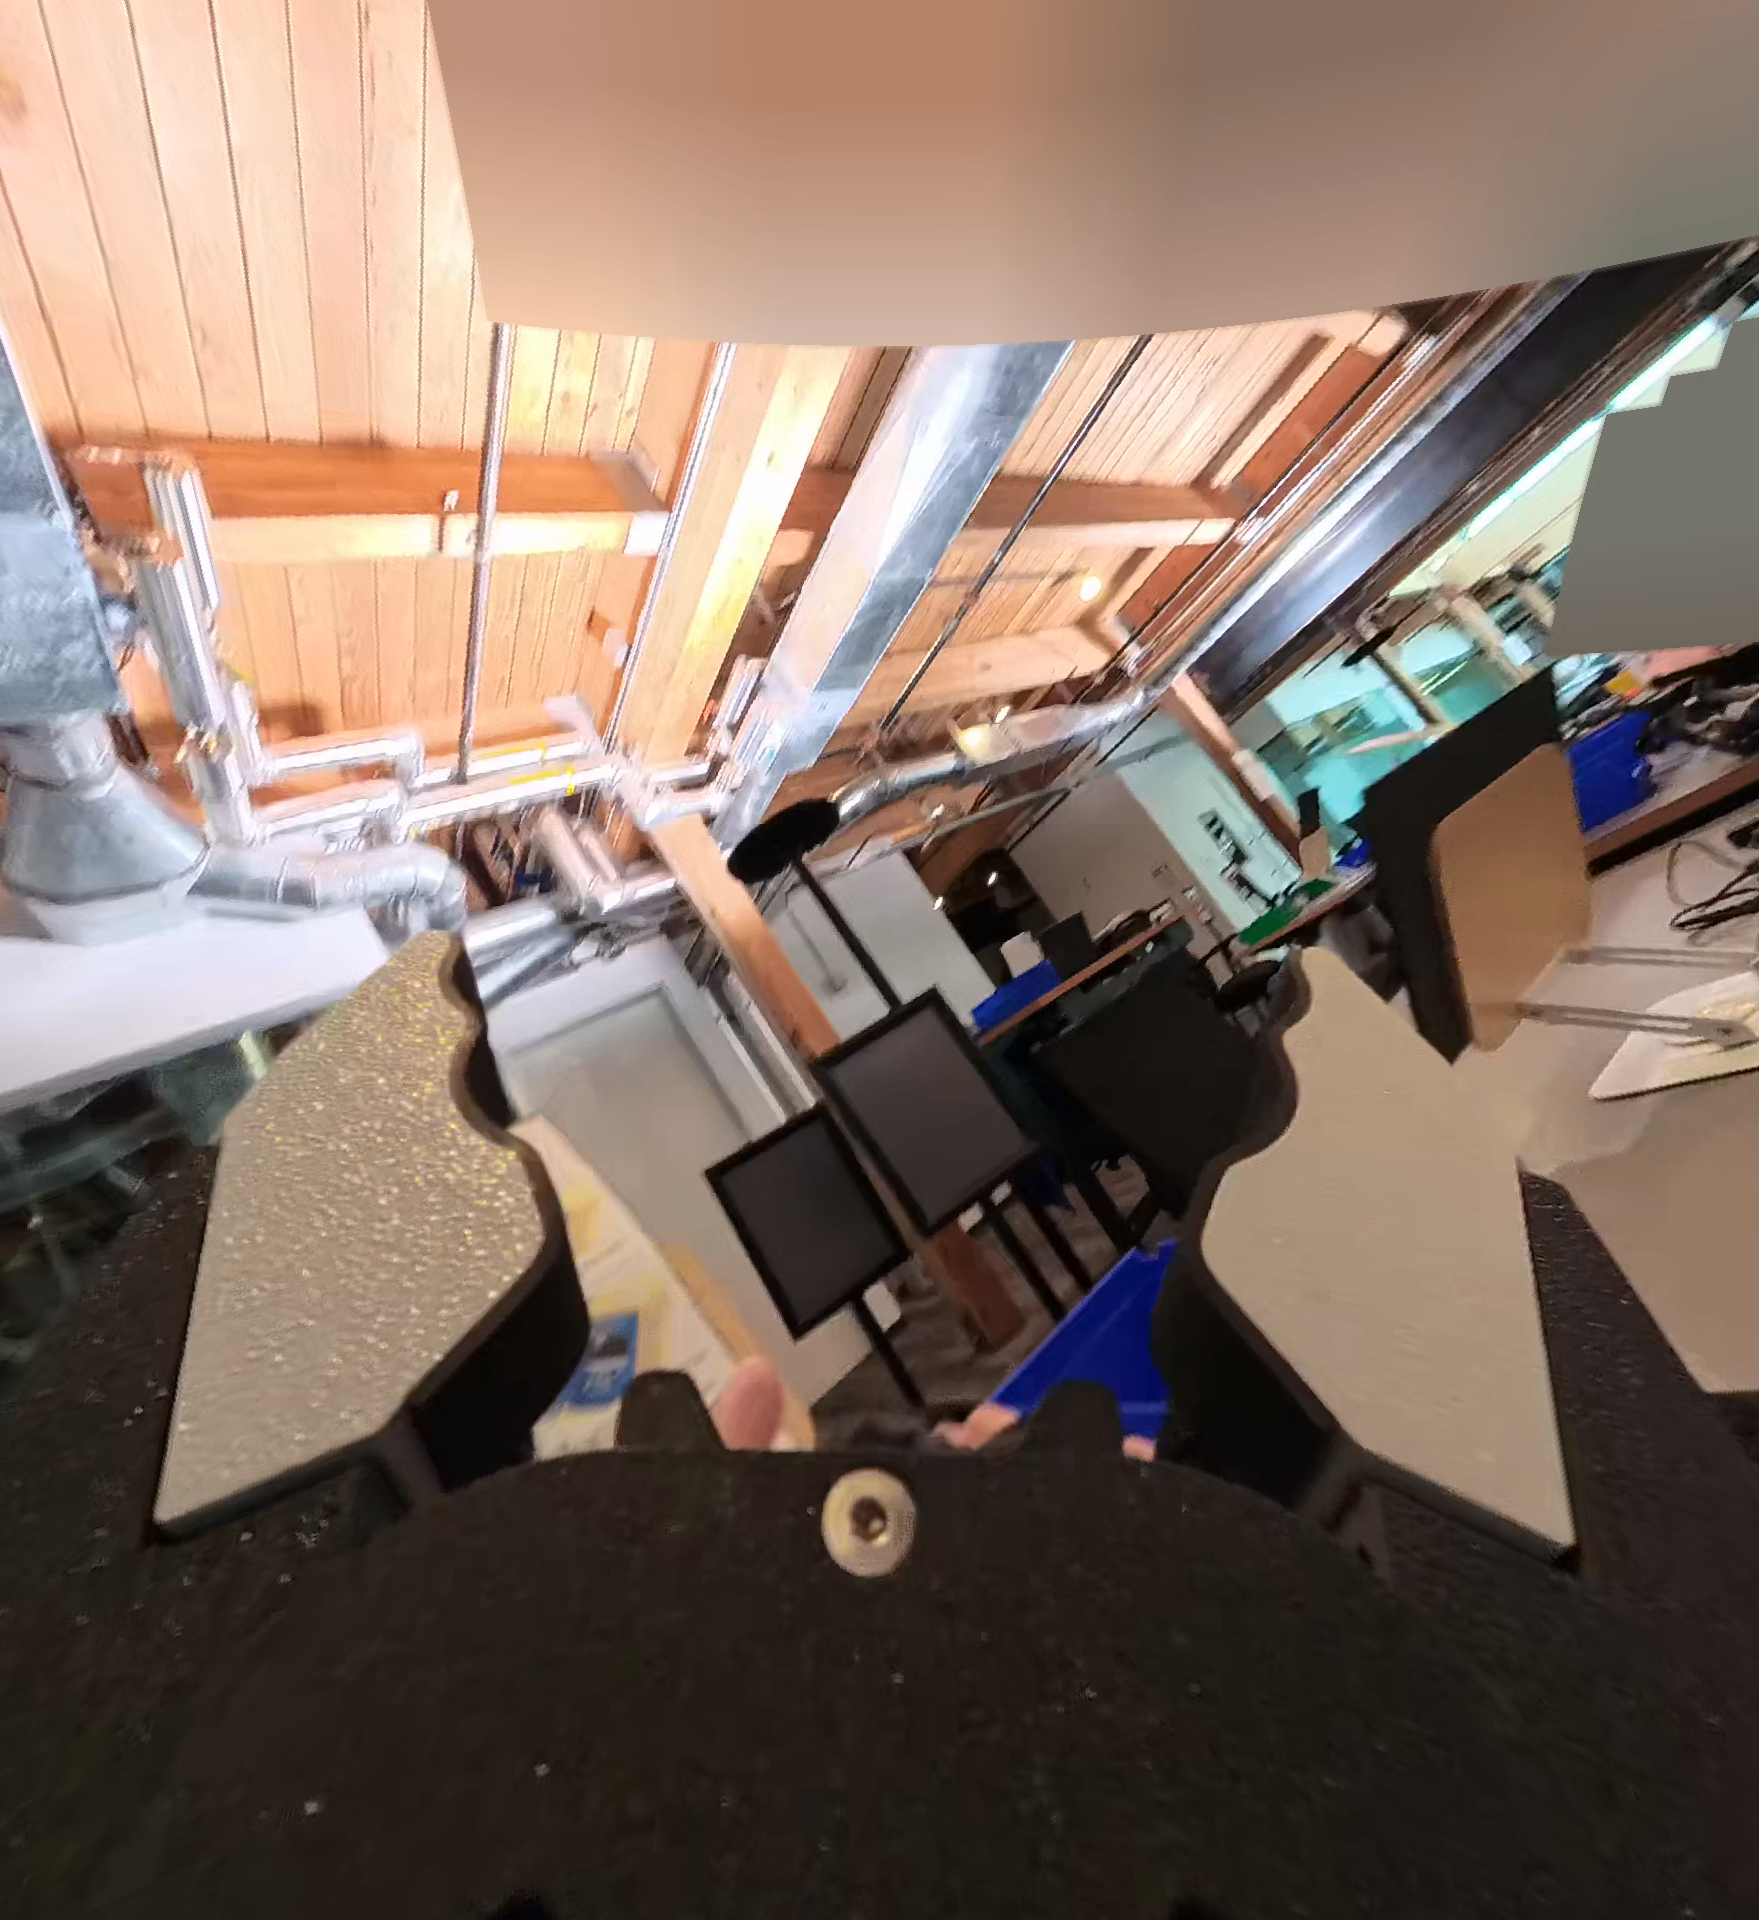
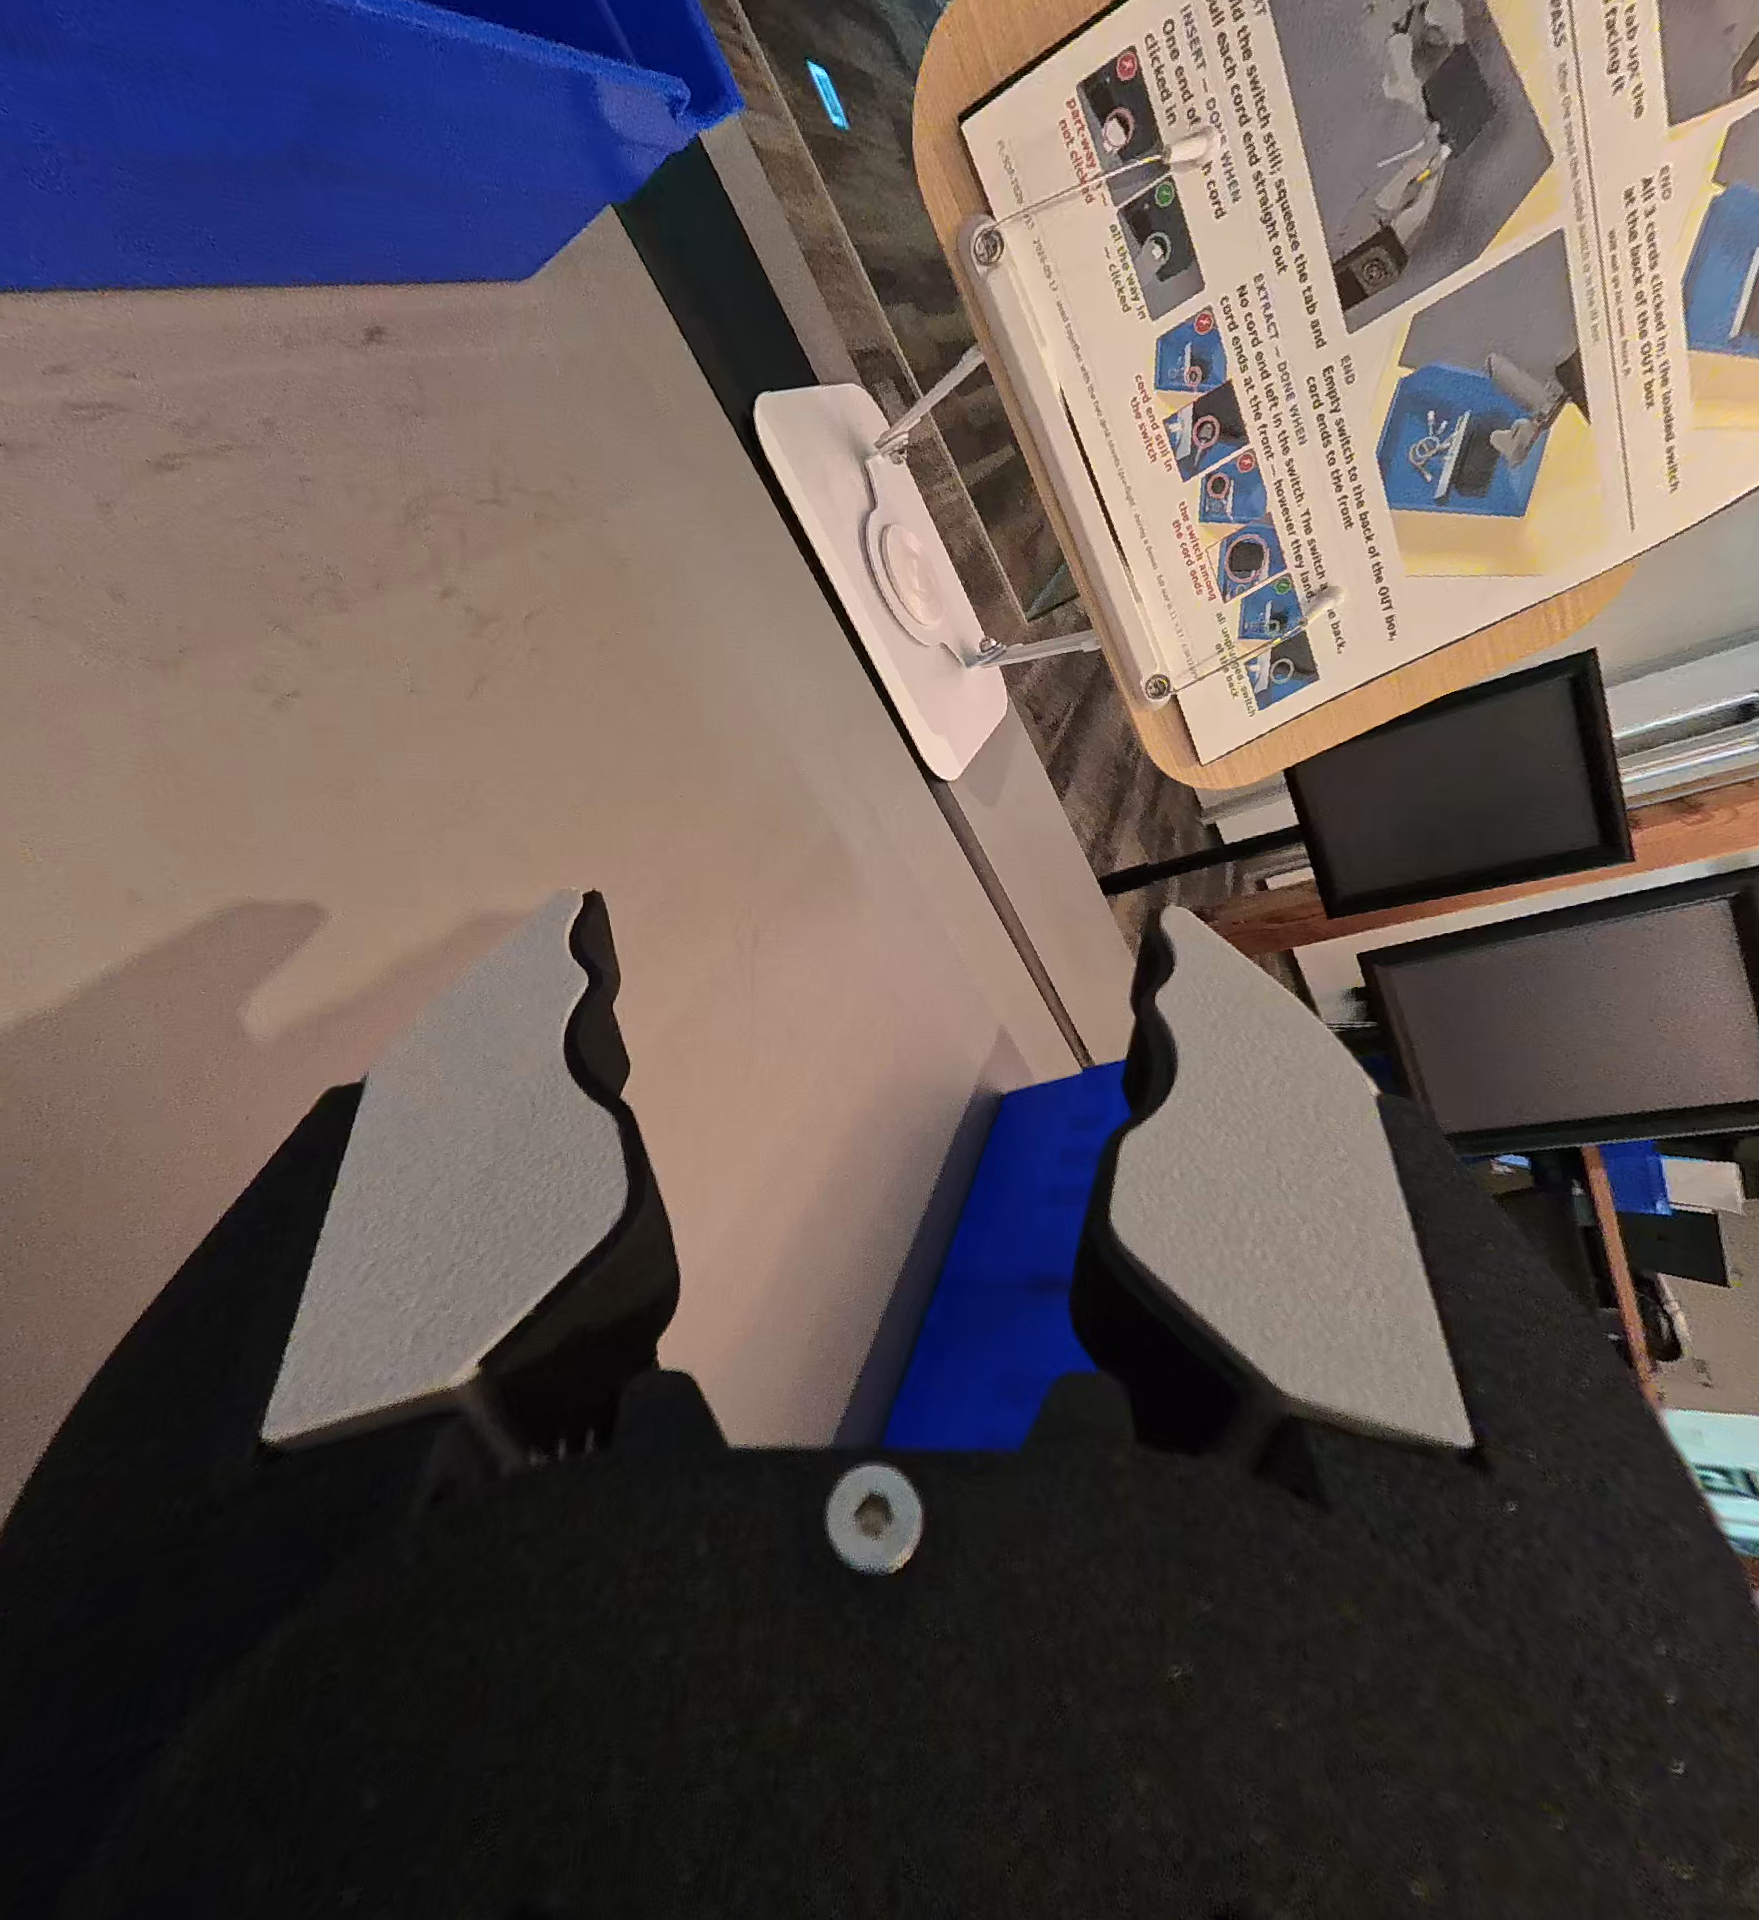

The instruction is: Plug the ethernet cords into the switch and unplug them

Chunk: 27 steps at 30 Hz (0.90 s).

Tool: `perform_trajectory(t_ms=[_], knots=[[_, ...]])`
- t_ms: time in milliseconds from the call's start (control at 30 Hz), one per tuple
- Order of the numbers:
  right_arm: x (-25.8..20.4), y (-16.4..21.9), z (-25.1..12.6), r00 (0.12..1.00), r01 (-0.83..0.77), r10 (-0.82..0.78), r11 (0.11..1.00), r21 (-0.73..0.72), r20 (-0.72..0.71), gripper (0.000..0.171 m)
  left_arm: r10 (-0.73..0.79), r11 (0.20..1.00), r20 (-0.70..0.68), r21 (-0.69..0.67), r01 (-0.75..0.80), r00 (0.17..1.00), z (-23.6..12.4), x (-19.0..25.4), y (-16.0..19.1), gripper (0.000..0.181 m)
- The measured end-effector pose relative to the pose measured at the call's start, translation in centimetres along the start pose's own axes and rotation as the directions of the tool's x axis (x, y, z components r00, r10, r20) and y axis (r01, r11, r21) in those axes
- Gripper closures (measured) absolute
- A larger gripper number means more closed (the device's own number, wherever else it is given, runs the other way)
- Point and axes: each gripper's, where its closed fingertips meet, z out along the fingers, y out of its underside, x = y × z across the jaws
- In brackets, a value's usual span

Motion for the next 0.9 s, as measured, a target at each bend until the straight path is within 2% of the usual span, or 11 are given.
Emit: perform_trajectory(t_ms=[67, 167, 267, 333, 367, 400, 500, 567, 700, 800, 900], knots=[[0.1, 0.0, 0.5, 0.998, -0.06, 0.059, 0.997, 0.052, 0.025, 0.079, 0.008, 0.994, 0.055, -0.112, -0.002, 0.998, -1.2, -2.3, 1.8, 0.045], [0.4, 1.3, 2.0, 0.958, -0.265, 0.248, 0.958, 0.112, 0.144, 0.081, 0.108, 0.938, 0.217, -0.347, -0.027, 0.97, -5.3, -10.1, 5.5, 0.056], [0.8, 2.0, 2.9, 0.778, -0.578, 0.501, 0.807, 0.119, 0.379, 0.08, -0.009, 0.809, 0.31, -0.557, 0.189, 0.951, -11.2, -17.5, 9.8, 0.07], [2.4, 1.3, 2.8, 0.667, -0.705, 0.576, 0.693, 0.152, 0.472, 0.079, -0.091, 0.71, 0.345, -0.635, 0.303, 0.934, -14.7, -20.4, 12.5, 0.075], [3.5, 0.6, 2.4, 0.63, -0.747, 0.587, 0.637, 0.19, 0.509, 0.079, -0.073, 0.65, 0.358, -0.691, 0.317, 0.931, -16.6, -21.6, 13.9, 0.082], [4.7, -0.1, 2.0, 0.607, -0.774, 0.587, 0.59, 0.231, 0.535, 0.08, -0.051, 0.596, 0.346, -0.742, 0.307, 0.937, -18.2, -22.3, 15.2, 0.095], [7.8, -2.7, 0.6, 0.588, -0.8, 0.523, 0.487, 0.35, 0.618, 0.091, -0.083, 0.476, 0.362, -0.804, 0.356, 0.928, -21.2, -22.9, 18.6, 0.106], [9.5, -4.3, -0.5, 0.589, -0.802, 0.454, 0.43, 0.414, 0.669, 0.115, -0.145, 0.427, 0.361, -0.817, 0.387, 0.921, -22.1, -22.3, 20.5, 0.119], [12.9, -6.3, -1.7, 0.626, -0.779, 0.376, 0.339, 0.527, 0.683, 0.141, -0.179, 0.288, 0.366, -0.868, 0.404, 0.913, -23.8, -21.3, 24.8, 0.13], [14.7, -7.1, -2.0, 0.68, -0.733, 0.344, 0.32, 0.601, 0.647, 0.156, -0.242, 0.224, 0.374, -0.877, 0.426, 0.895, -23.9, -20.5, 27.2, 0.13], [14.9, -8.0, -2.0, 0.709, -0.703, 0.273, 0.345, 0.622, 0.65, 0.169, -0.32, 0.188, 0.397, -0.863, 0.469, 0.86, -23.2, -20.0, 29.1, 0.136]])
